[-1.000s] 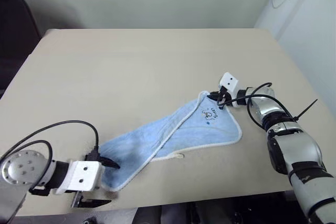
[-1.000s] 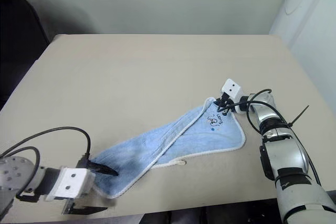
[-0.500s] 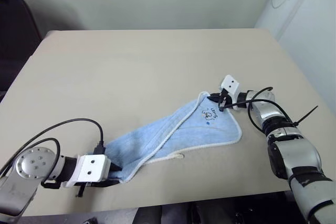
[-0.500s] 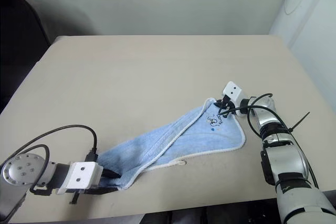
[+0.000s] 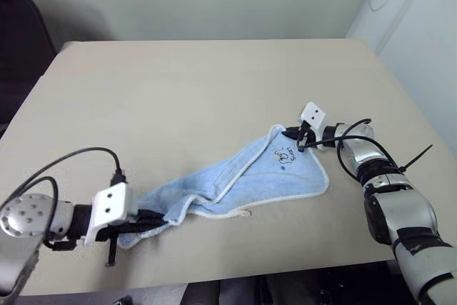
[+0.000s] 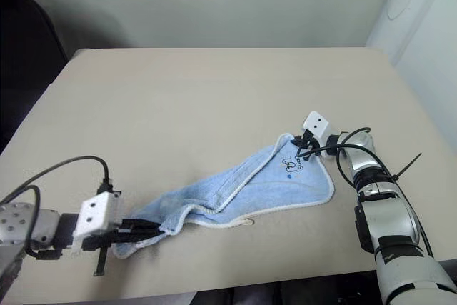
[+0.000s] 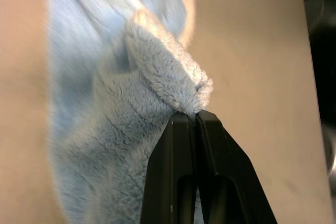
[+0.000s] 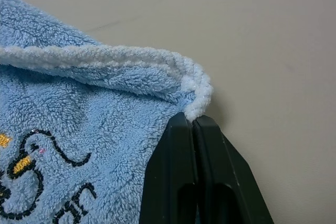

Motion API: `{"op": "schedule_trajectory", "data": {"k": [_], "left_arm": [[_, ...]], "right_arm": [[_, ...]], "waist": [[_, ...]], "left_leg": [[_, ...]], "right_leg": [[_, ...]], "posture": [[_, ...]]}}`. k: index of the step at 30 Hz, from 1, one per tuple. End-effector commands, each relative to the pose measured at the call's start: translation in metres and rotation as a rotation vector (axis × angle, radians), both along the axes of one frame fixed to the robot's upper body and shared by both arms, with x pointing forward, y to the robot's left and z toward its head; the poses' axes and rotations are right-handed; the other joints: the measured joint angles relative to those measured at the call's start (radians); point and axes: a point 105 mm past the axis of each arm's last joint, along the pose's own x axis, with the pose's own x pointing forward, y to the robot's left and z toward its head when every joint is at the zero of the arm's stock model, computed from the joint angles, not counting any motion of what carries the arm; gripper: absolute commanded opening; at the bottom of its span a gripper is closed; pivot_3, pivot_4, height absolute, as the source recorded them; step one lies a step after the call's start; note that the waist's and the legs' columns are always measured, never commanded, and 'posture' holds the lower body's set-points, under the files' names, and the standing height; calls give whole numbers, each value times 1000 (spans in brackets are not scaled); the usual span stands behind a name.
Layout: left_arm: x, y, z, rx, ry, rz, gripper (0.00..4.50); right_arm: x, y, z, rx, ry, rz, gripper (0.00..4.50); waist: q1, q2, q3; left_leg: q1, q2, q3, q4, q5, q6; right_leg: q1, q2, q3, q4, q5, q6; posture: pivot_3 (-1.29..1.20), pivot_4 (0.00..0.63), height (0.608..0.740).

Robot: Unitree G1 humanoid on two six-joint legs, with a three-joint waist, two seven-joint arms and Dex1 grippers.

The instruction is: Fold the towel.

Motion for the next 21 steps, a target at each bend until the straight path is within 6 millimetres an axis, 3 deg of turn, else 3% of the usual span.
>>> {"op": "schedule_trajectory", "data": {"k": [1, 6, 14, 21], "left_arm": [[-5, -7, 12, -69, -13, -7, 15], [-1, -9, 22, -123, -38, 24, 15], [22, 5, 59, -338, -72, 248, 15], [13, 1, 48, -357, -19, 278, 15]], "right_arm": [[3, 0, 8, 12, -29, -9, 0], [3, 0, 9, 13, -34, -5, 0], [2, -13, 27, 62, -47, -1, 0], [0, -15, 29, 66, -46, 9, 0]], "waist": [[0, 0, 0], [1, 0, 0], [1, 0, 0], [-2, 1, 0]], "left_leg": [[0, 0, 0, 0, 0, 0], [0, 0, 0, 0, 0, 0], [0, 0, 0, 0, 1, -1], [0, 1, 1, 0, 1, -2]], "right_leg": [[0, 0, 0, 0, 0, 0], [0, 0, 0, 0, 0, 0], [0, 0, 0, 0, 0, 0], [0, 0, 0, -1, 0, 0]], "posture": [[0, 150, 740], [0, 150, 740], [0, 150, 740], [0, 150, 740]]}}
